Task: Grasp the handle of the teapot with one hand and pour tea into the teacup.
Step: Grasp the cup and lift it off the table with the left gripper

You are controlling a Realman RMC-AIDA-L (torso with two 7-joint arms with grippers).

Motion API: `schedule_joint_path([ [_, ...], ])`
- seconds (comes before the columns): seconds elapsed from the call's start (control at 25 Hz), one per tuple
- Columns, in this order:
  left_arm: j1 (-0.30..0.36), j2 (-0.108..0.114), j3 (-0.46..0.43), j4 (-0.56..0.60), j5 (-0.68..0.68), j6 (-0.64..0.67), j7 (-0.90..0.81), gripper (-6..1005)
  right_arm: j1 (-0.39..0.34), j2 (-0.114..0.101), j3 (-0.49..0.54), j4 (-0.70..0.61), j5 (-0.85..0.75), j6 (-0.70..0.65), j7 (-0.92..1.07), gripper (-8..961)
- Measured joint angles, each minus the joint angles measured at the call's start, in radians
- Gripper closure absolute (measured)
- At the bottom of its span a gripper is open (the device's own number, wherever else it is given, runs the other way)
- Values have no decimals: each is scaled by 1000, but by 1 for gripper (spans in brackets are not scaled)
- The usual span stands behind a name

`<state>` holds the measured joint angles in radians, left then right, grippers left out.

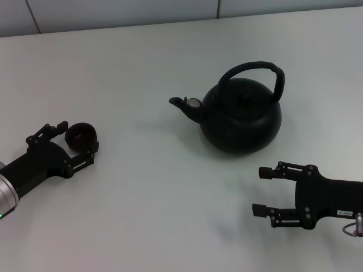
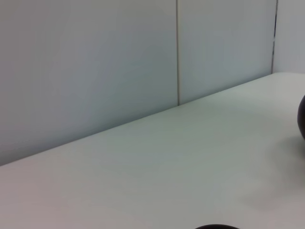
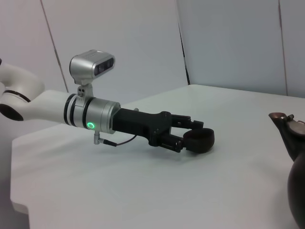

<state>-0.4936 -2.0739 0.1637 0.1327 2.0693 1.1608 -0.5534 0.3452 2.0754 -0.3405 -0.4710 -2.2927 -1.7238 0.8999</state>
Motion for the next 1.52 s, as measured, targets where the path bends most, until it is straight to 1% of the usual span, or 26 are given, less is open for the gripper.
schedule_joint_path([
  [1.04,-6,0,1,-12,0,-26,0,190,-6,-1,0,-3,1,0,1,141],
  [1.2,-6,0,1,-13,0,-23,0,310,-6,-2,0,-3,1,0,1,141],
  [1.4,-6,0,0,-13,0,-15,-1,309,-5,-2,0,-3,1,0,1,141],
  [1.48,-1,0,3,-15,1,50,-6,306,-5,-2,0,-3,1,0,1,141],
  [1.52,-1,0,3,-15,1,50,-6,304,-5,-2,0,-3,1,0,1,141],
])
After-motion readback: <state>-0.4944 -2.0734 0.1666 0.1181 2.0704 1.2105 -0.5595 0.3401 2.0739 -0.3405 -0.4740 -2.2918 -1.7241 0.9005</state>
